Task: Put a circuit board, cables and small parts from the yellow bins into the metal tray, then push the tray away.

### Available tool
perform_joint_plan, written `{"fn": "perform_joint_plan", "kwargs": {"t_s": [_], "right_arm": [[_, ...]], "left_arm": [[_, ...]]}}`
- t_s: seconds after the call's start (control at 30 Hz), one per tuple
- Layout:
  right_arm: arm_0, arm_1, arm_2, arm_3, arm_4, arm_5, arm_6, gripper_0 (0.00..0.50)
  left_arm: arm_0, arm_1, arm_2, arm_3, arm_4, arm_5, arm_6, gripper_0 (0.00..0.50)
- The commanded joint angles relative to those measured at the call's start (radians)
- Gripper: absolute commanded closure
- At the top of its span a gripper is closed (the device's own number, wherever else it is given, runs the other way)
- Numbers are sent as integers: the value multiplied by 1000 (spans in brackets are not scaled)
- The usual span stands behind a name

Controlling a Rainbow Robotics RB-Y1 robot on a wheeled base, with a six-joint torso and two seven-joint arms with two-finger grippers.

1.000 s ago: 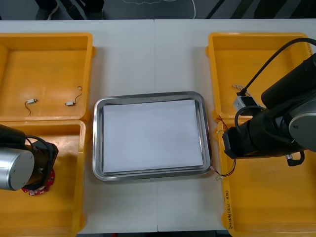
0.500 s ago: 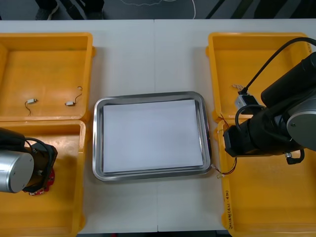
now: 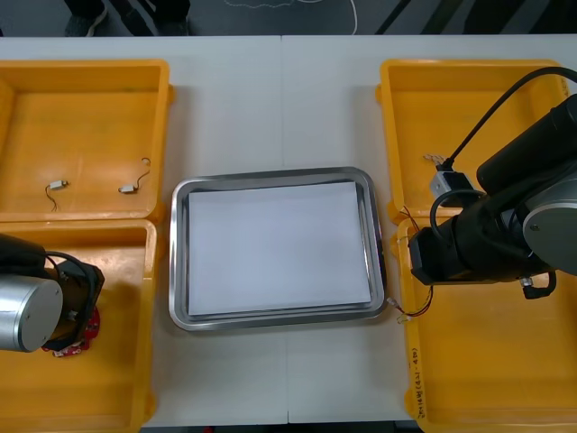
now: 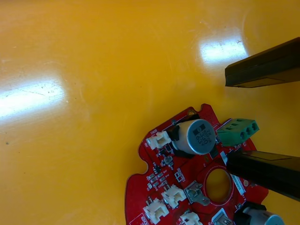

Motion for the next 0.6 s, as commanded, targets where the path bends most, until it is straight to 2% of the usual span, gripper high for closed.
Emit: {"fn": "perform_joint_plan", "kwargs": {"t_s": [0.03, 0.07, 0.1, 0.13, 0.17, 0.2, 0.6], "right_arm": [[-32, 8, 12, -8, 9, 5, 44, 500], [-32, 8, 12, -8, 9, 5, 44, 500], [-30, 8, 12, -8, 9, 5, 44, 500], [-30, 8, 12, -8, 9, 5, 44, 500], [-30, 8, 12, -8, 9, 5, 44, 500], [-30, 8, 12, -8, 9, 5, 45, 500], [-30, 7, 12, -8, 10, 5, 44, 500]], "left_arm": [[30, -11, -14, -4, -13, -11, -69, 148], [32, -11, -14, -4, -13, -9, -70, 197], [32, -13, -14, -4, -13, -9, -72, 272], [32, -11, -14, -2, -12, -9, -75, 411], [32, -11, -15, -2, -12, -9, -78, 477], [32, -11, -14, -2, -12, -9, -81, 498], [26, -11, -14, -7, -13, -6, -107, 500]]}}
